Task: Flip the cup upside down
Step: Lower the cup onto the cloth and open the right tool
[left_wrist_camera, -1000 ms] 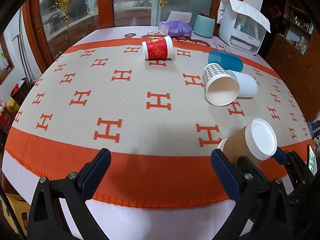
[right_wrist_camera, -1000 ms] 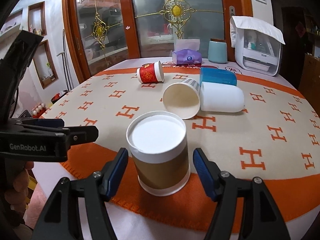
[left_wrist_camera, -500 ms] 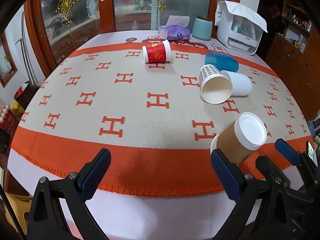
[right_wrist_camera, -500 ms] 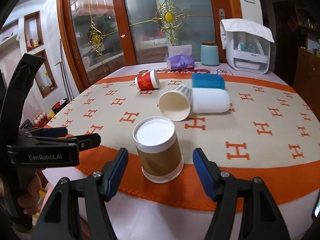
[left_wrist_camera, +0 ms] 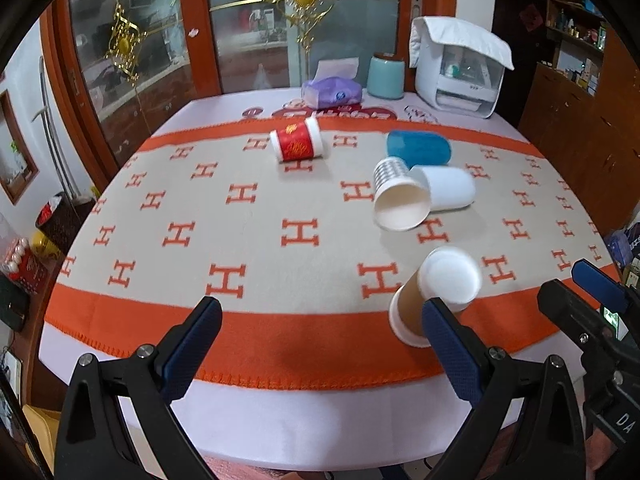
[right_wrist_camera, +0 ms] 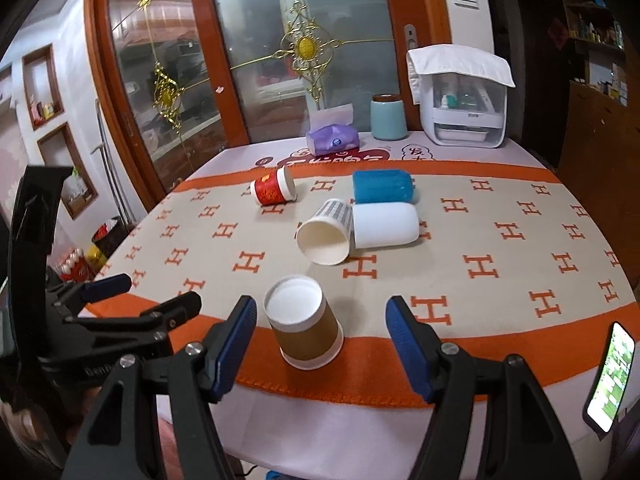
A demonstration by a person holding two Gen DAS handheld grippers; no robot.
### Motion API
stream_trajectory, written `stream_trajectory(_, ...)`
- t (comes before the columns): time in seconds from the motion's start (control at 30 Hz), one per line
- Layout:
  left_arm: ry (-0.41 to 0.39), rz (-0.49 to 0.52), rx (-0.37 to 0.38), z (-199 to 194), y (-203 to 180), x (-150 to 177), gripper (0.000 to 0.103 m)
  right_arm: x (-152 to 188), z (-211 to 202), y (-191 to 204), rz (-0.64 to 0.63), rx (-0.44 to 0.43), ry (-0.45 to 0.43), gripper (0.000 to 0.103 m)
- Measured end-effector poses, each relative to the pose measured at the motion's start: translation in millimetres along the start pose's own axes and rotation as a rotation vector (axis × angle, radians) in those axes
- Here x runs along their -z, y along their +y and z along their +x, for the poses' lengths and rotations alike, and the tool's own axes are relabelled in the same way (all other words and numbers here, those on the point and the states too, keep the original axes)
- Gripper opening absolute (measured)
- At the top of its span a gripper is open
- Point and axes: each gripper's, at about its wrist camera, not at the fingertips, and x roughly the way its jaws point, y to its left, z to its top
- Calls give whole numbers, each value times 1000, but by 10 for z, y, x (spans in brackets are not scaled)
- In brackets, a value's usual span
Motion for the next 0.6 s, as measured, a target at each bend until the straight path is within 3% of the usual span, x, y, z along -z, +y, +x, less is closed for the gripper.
stream_trajectory(0.43,-45,-1,14,-360,-143,-317,102,-290,-203,-22,53,38,-20,67)
stream_trajectory(0.6,-63,3,-18,-407,-181,-362,102,-322,-204,-34,62,30,-24,67)
